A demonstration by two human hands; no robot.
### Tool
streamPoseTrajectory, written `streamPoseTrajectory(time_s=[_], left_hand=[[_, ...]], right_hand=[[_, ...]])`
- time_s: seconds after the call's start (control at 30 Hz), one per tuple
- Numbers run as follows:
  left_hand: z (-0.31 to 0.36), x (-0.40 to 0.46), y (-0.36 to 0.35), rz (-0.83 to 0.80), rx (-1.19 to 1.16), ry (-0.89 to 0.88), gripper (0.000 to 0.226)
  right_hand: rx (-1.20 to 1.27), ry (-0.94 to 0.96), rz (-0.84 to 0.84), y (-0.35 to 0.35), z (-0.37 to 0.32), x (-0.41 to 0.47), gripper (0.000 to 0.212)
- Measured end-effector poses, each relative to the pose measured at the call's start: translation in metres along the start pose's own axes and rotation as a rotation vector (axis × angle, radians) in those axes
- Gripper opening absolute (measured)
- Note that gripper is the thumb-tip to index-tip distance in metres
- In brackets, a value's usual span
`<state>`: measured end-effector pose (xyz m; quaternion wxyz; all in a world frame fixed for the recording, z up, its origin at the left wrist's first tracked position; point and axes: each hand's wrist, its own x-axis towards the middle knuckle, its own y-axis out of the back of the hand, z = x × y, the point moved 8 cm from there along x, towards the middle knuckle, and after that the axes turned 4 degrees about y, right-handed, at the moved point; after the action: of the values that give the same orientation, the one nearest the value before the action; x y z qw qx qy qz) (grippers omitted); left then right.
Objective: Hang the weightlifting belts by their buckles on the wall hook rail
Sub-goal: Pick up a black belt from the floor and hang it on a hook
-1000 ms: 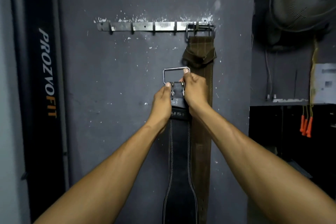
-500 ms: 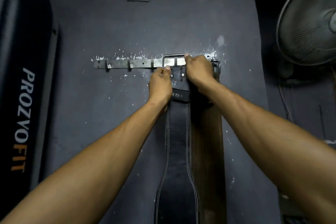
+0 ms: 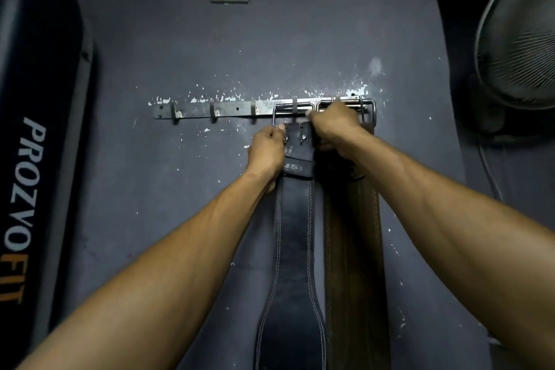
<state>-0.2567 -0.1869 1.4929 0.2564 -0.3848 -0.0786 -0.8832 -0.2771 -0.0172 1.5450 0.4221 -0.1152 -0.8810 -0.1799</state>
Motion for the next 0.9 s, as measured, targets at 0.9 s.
streamPoseTrajectory(time_s=[0.9], left_hand=[[-0.099,-0.161,-0.001,-0.404,-0.484,0.343,0.042]], right_hand=[[0.612,-0.037,-0.176,-0.042,0.078,-0.156,0.037]])
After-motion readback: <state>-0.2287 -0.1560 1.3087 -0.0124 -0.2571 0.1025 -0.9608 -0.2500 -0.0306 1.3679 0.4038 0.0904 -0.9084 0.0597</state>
